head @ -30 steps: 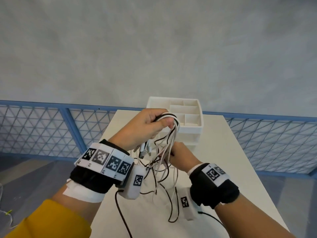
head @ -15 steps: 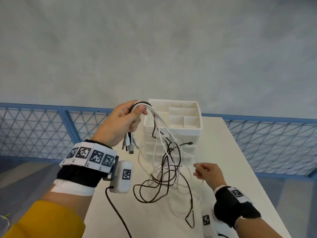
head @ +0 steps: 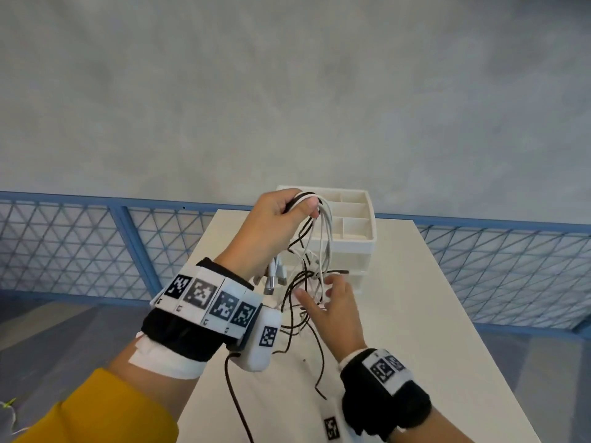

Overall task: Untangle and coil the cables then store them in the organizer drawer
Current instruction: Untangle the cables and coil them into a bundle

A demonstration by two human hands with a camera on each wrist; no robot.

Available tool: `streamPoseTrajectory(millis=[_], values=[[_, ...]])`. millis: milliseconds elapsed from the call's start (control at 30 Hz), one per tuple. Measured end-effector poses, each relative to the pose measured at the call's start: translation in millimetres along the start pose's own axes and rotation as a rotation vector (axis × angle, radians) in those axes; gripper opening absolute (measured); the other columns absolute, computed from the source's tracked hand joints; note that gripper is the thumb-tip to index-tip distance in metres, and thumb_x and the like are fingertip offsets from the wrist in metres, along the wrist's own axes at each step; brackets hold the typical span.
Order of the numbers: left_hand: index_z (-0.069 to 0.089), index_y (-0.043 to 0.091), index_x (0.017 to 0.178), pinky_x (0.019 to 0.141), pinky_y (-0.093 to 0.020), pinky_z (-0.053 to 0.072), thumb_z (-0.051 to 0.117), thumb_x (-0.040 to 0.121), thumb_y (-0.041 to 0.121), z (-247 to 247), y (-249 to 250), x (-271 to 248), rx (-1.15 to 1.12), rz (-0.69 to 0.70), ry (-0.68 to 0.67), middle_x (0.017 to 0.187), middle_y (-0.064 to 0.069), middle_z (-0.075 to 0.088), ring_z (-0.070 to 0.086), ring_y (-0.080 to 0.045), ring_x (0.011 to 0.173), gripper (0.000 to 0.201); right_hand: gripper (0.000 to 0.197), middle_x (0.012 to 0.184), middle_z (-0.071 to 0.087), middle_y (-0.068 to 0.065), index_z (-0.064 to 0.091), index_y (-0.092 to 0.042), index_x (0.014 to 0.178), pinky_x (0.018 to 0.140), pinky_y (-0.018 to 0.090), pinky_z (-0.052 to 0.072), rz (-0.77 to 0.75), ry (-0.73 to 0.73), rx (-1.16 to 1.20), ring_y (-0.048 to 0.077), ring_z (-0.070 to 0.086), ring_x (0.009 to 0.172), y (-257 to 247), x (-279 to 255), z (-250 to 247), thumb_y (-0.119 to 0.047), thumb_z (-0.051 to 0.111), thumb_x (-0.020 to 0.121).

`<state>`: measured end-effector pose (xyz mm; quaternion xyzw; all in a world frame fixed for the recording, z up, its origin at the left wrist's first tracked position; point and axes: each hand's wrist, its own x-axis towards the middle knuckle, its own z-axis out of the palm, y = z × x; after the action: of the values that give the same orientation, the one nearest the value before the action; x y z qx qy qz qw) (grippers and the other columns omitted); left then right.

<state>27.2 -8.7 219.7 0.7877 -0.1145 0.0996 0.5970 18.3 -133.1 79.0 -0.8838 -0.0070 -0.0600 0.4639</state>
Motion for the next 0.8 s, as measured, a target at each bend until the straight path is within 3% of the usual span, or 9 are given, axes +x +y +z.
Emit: streamPoseTrajectory(millis=[67, 133, 200, 267, 367, 500, 567, 700, 800], values=[[0.058, 0.015, 0.072, 0.040, -0.019, 0.018, 0.048, 0.095, 0.022, -1, 6, -3, -0.080, 0.013, -0.018, 0.041, 0.013, 0.027, 0.020, -0.005, 0.037, 0.026, 0.048, 0.108, 0.049, 0.003, 0.047, -0.015, 0.112, 0.074, 0.028, 0.040, 0.028, 0.073, 0.059, 0.016, 0.052, 0.082, 10, 9, 7, -0.049, 0.060, 0.080], [0.058, 0.014, 0.072, 0.041, -0.021, 0.014, 0.047, 0.095, 0.022, -7, 12, -5, -0.144, 0.012, -0.028, 0.047, 0.006, 0.022, 0.016, -0.009, 0.041, 0.026, 0.028, 0.097, 0.057, 0.006, 0.053, -0.014, 0.102, 0.072, 0.026, 0.042, -0.016, 0.151, 0.171, 0.019, 0.056, 0.082, 14, 13, 7, -0.038, 0.056, 0.087], [0.058, 0.014, 0.072, 0.040, -0.020, 0.014, 0.047, 0.095, 0.021, -15, 13, -3, -0.175, 0.015, -0.012, 0.046, 0.008, 0.023, 0.016, -0.009, 0.041, 0.026, 0.010, 0.076, 0.059, 0.006, 0.056, -0.015, 0.089, 0.061, 0.015, 0.042, -0.068, 0.151, 0.334, 0.008, 0.054, 0.064, 12, 15, -1, -0.023, 0.052, 0.092], [0.057, 0.015, 0.072, 0.037, -0.018, 0.017, 0.046, 0.096, 0.021, -28, 9, -1, -0.213, 0.008, 0.050, 0.042, 0.012, 0.026, 0.018, -0.007, 0.038, 0.027, 0.009, 0.060, 0.051, 0.006, 0.057, -0.015, 0.085, 0.050, 0.010, 0.039, -0.092, 0.104, 0.488, 0.005, 0.045, 0.048, 12, 17, -15, -0.014, 0.051, 0.092], [0.054, 0.013, 0.070, 0.035, -0.016, 0.016, 0.044, 0.097, 0.019, -48, -2, 3, -0.263, -0.033, 0.163, 0.039, 0.015, 0.027, 0.019, -0.003, 0.034, 0.029, 0.007, 0.058, 0.048, -0.001, 0.056, -0.015, 0.089, 0.046, 0.012, 0.039, -0.133, 0.123, 0.552, 0.001, 0.043, 0.044, 25, 22, -43, -0.008, 0.054, 0.089], [0.053, 0.012, 0.070, 0.035, -0.016, 0.015, 0.044, 0.097, 0.019, -53, -20, 2, -0.294, -0.118, 0.238, 0.037, 0.014, 0.027, 0.019, -0.003, 0.032, 0.029, 0.011, 0.069, 0.060, -0.005, 0.062, -0.019, 0.084, 0.055, 0.006, 0.043, -0.200, 0.190, 0.389, -0.003, 0.055, 0.057, 45, 33, -79, -0.008, 0.059, 0.086], [0.053, 0.012, 0.071, 0.034, -0.016, 0.015, 0.044, 0.097, 0.018, -46, -26, 2, -0.319, -0.159, 0.237, 0.037, 0.014, 0.026, 0.019, -0.002, 0.032, 0.029, 0.013, 0.077, 0.058, -0.006, 0.063, -0.019, 0.089, 0.060, 0.006, 0.045, -0.213, 0.232, 0.263, -0.003, 0.056, 0.067, 56, 37, -86, -0.007, 0.060, 0.085], [0.052, 0.012, 0.071, 0.034, -0.014, 0.015, 0.043, 0.098, 0.019, -33, -27, 6, -0.337, -0.193, 0.210, 0.037, 0.014, 0.025, 0.019, -0.002, 0.031, 0.029, 0.036, 0.104, 0.044, 0.000, 0.054, -0.013, 0.118, 0.083, 0.028, 0.047, -0.240, 0.229, 0.016, 0.017, 0.049, 0.097, 68, 36, -83, -0.004, 0.061, 0.084], [0.052, 0.013, 0.070, 0.035, -0.014, 0.015, 0.044, 0.097, 0.020, -18, -27, 8, -0.305, -0.197, 0.171, 0.037, 0.013, 0.024, 0.018, -0.003, 0.031, 0.029, 0.044, 0.107, 0.044, 0.002, 0.052, -0.009, 0.115, 0.094, 0.028, 0.040, -0.340, 0.285, -0.098, 0.015, 0.044, 0.101, 57, 27, -81, 0.006, 0.062, 0.075]])
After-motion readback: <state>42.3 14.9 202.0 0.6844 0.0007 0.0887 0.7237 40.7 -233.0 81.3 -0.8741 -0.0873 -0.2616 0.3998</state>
